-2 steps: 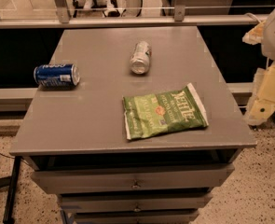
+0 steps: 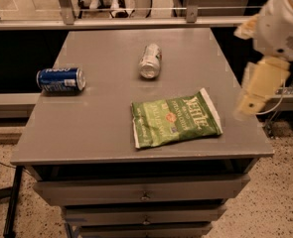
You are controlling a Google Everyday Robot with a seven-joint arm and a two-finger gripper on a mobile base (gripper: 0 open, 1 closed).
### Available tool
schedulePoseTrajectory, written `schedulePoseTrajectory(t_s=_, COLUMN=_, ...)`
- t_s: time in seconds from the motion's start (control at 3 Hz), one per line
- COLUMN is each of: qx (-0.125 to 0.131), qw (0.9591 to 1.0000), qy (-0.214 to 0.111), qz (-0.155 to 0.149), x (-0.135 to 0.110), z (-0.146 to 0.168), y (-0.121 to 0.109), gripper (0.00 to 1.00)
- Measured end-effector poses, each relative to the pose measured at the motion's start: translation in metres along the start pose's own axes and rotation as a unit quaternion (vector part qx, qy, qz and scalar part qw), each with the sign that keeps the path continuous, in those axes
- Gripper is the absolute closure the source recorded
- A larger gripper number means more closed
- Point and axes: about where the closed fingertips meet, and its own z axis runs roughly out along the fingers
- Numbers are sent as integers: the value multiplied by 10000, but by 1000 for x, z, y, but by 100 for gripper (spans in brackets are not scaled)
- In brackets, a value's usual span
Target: Pick pepsi can
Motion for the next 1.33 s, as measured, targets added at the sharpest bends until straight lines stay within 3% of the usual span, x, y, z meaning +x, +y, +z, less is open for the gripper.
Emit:
schedulePoseTrajectory(t_s=0.33, qx=-153, qw=9972, qy=-645, qz=-354, x=-84, z=30, y=-15, gripper=0)
schedulePoseTrajectory(t_s=0.67, qx=-401, qw=9906, qy=-1107, qz=-695, x=-167, z=59, y=-15, gripper=0)
schedulePoseTrajectory(t_s=1.0, qx=-513, qw=9871, qy=-1250, qz=-861, x=-198, z=70, y=-12, gripper=0)
schedulePoseTrajectory(t_s=1.33, qx=-515, qw=9861, qy=-1377, qz=-770, x=-194, z=71, y=-13, gripper=0)
